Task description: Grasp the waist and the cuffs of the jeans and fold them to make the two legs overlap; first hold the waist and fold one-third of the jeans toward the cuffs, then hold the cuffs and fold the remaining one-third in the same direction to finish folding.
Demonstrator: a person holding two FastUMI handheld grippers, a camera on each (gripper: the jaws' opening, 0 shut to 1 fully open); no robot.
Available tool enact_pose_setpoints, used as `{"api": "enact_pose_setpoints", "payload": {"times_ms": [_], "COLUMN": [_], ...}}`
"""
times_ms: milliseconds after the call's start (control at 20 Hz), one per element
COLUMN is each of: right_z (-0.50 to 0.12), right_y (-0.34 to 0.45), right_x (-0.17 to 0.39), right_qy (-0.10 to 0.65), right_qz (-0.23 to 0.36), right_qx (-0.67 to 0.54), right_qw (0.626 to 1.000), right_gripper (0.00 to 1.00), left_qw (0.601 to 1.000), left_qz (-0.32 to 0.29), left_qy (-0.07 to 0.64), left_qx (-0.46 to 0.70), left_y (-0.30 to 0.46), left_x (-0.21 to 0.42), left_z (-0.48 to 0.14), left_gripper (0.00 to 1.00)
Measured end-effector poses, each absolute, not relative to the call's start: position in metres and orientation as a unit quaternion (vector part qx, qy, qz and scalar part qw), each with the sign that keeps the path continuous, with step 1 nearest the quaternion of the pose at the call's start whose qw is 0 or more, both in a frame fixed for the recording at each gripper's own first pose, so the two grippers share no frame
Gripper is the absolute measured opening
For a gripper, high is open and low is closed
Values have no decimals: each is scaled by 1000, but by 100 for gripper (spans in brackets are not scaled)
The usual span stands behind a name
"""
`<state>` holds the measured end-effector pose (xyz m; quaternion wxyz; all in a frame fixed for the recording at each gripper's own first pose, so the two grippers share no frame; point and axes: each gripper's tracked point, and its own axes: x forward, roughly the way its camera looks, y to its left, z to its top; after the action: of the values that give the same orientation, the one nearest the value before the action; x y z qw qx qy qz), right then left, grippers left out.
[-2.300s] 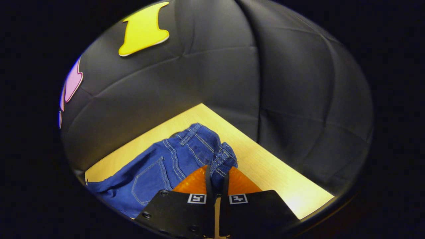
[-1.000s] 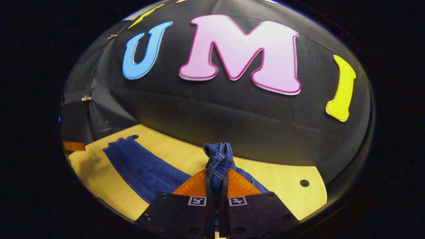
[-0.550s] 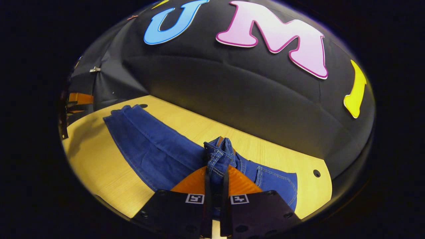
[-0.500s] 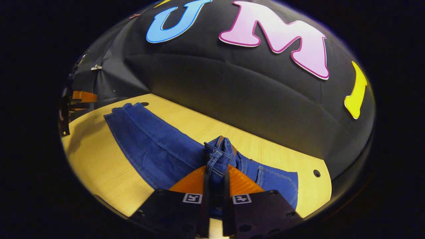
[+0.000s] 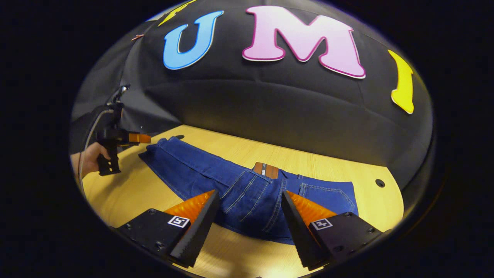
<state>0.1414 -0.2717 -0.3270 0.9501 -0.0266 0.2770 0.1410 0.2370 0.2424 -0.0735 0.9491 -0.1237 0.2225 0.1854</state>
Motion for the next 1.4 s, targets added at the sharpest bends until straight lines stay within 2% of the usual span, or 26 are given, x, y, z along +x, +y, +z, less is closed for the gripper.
{"api": "enact_pose_setpoints", "payload": {"times_ms": [250, 350, 550, 600, 900, 1000, 1050, 1150, 1200, 1250, 1350, 1400], "right_z": [-319, -314, -317, -319, -339, -343, -344, -348, -349, -350, -352, -353], "right_y": [-322, -338, -376, -382, -405, -404, -402, -397, -395, -394, -393, -392], "right_x": [133, 135, 134, 132, 121, 119, 118, 117, 116, 114, 112, 111], "right_qy": [280, 270, 274, 274, 299, 305, 307, 310, 312, 314, 316, 317], "right_qz": [99, 85, 43, 35, 19, 21, 22, 26, 28, 30, 30, 30], "right_qx": [-5, 21, 42, 53, 52, 52, 52, 54, 54, 52, 47, 46], "right_qw": [955, 959, 960, 960, 953, 951, 950, 949, 948, 947, 947, 947], "right_gripper": [98, 98, 98, 100, 99, 99, 99, 99, 99, 99, 99, 99], "left_qw": [925, 930, 930, 932, 931, 933, 934, 935, 935, 935, 933, 931], "left_qz": [178, 177, 151, 162, 158, 144, 130, 119, 110, 107, 104, 105], "left_qy": [303, 298, 326, 315, 318, 315, 313, 310, 309, 307, 301, 298], "left_qx": [-142, -123, -76, -73, -81, -99, -111, -128, -134, -144, -168, -183], "left_y": [233, 238, 238, 244, 240, 229, 222, 218, 217, 215, 212, 210], "left_x": [240, 244, 243, 245, 244, 247, 247, 249, 249, 251, 252, 252], "left_z": [-122, -121, -124, -118, -118, -115, -117, -120, -120, -119, -122, -120], "left_gripper": [96, 100, 100, 99, 100, 88, 73, 37, 36, 27, 15, 12]}}
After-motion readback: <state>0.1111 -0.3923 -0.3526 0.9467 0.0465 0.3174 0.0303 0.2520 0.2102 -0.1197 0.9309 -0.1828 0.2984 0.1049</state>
